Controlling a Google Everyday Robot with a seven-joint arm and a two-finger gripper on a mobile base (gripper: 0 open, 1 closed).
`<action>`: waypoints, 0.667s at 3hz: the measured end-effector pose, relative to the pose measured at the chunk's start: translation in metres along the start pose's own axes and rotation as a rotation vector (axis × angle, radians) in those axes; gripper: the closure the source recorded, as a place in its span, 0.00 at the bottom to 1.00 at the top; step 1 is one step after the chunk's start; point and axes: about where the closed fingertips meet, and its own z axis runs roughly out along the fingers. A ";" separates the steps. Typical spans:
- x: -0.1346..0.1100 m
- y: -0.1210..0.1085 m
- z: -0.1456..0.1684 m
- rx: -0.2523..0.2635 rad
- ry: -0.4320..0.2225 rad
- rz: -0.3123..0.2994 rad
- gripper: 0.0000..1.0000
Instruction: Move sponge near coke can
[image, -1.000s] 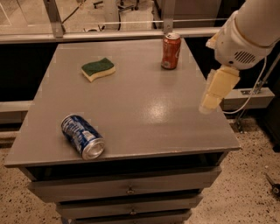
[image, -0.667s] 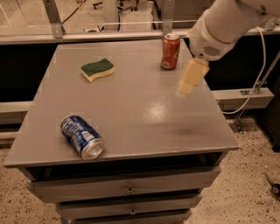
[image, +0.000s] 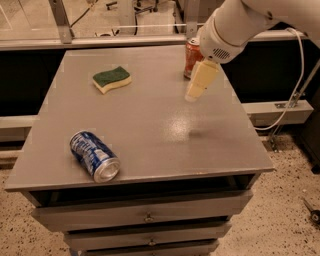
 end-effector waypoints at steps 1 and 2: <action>-0.010 -0.011 0.012 0.021 -0.048 0.024 0.00; -0.044 -0.038 0.056 0.028 -0.161 0.064 0.00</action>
Offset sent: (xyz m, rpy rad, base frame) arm 0.1322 0.0928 -0.0289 0.3190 -0.0642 0.0340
